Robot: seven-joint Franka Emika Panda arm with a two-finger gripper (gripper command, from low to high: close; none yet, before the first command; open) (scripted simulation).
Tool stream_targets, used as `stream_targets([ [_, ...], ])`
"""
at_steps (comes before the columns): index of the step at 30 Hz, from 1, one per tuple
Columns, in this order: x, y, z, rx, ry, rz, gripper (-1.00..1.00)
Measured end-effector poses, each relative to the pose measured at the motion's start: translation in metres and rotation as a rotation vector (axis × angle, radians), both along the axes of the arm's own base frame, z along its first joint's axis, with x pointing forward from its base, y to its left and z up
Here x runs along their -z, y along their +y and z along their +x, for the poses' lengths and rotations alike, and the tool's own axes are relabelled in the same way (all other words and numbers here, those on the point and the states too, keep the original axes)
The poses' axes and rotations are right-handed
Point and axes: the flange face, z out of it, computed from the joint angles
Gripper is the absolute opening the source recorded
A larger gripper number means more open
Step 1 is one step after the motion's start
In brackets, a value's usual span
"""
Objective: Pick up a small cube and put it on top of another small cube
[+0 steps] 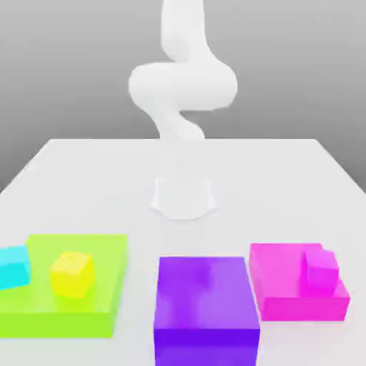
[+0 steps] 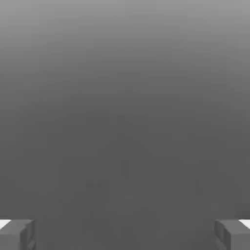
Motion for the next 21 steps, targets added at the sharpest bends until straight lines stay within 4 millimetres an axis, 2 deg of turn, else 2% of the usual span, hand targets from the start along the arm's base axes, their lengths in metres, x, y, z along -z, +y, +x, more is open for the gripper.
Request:
stream_targets([
  [5,0.048,0.033,0.060,-0.154,0.105,-0.063,0.00],
  [11,0.117,0.082,0.118,-0.340,0.223,-0.140,0.00],
  [16,0.186,0.129,0.153,-0.499,0.316,-0.205,0.00],
  [21,0.262,0.184,0.172,-0.671,0.404,-0.275,0.00],
])
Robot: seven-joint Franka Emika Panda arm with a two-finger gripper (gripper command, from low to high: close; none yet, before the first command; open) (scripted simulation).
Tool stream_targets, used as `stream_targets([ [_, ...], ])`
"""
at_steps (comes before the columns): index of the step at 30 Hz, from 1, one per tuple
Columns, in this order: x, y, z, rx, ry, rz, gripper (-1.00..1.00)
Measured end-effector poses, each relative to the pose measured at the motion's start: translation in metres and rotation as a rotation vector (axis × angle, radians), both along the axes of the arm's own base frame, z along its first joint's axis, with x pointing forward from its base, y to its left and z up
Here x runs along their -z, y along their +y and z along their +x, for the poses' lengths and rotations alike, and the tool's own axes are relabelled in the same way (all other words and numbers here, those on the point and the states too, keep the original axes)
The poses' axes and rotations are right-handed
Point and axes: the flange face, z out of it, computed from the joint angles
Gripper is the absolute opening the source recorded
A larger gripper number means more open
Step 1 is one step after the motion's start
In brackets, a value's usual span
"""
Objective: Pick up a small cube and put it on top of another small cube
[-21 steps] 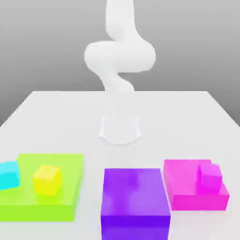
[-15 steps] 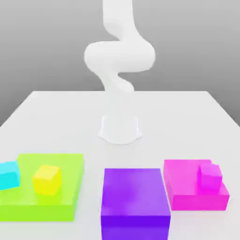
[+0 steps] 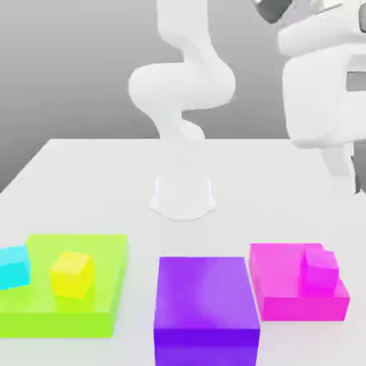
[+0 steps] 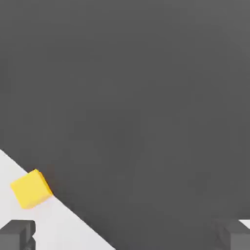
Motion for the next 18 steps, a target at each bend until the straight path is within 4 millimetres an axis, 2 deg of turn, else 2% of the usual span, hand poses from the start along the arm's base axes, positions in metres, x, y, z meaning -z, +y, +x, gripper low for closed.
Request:
stream_targets([
  [6,0.101,0.051,0.009,-0.186,0.106,-0.078,0.00],
  [12,0.208,0.100,-0.006,-0.388,0.208,-0.156,0.00],
  [16,0.277,0.112,-0.012,-0.437,0.233,-0.175,0.00],
  [17,0.291,0.112,-0.013,-0.439,0.234,-0.176,-1.00],
  [18,0.291,0.112,-0.013,-0.439,0.234,-0.176,-1.00],
])
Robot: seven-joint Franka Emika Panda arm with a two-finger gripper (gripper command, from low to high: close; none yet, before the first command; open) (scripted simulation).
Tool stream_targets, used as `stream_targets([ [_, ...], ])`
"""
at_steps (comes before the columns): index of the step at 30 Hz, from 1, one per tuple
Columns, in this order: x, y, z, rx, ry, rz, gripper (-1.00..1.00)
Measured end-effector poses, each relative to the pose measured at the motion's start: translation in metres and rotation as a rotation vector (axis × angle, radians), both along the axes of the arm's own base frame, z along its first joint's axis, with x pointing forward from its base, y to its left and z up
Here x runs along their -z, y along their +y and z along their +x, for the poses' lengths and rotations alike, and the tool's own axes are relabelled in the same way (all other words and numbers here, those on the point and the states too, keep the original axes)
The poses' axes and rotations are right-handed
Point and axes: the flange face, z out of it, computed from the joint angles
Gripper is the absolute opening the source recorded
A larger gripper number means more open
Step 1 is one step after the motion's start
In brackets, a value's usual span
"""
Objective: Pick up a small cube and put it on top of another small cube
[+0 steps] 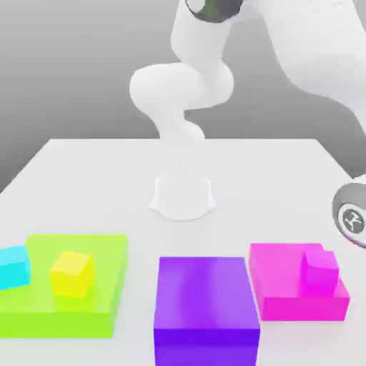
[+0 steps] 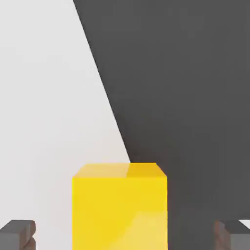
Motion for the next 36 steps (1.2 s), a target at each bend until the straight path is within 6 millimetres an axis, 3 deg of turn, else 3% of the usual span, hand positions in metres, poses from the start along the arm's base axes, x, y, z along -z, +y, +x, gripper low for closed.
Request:
stream_targets([
  [6,0.003,0.000,0.000,-0.001,0.002,0.000,-1.00],
  [10,-0.051,0.000,-0.003,0.008,0.003,0.001,-1.00],
  [18,-0.120,-0.018,-0.067,0.249,0.014,0.012,-1.00],
  [26,-0.163,-0.045,-0.145,0.492,0.010,0.007,-1.00],
  [28,-0.170,-0.055,-0.164,0.557,0.006,0.004,-1.00],
  [32,-0.127,-0.060,-0.171,0.591,0.003,0.000,-1.00],
  [33,-0.115,-0.061,-0.172,0.592,0.002,0.000,1.00],
  [36,-0.115,-0.062,-0.171,0.595,0.002,0.000,1.00],
])
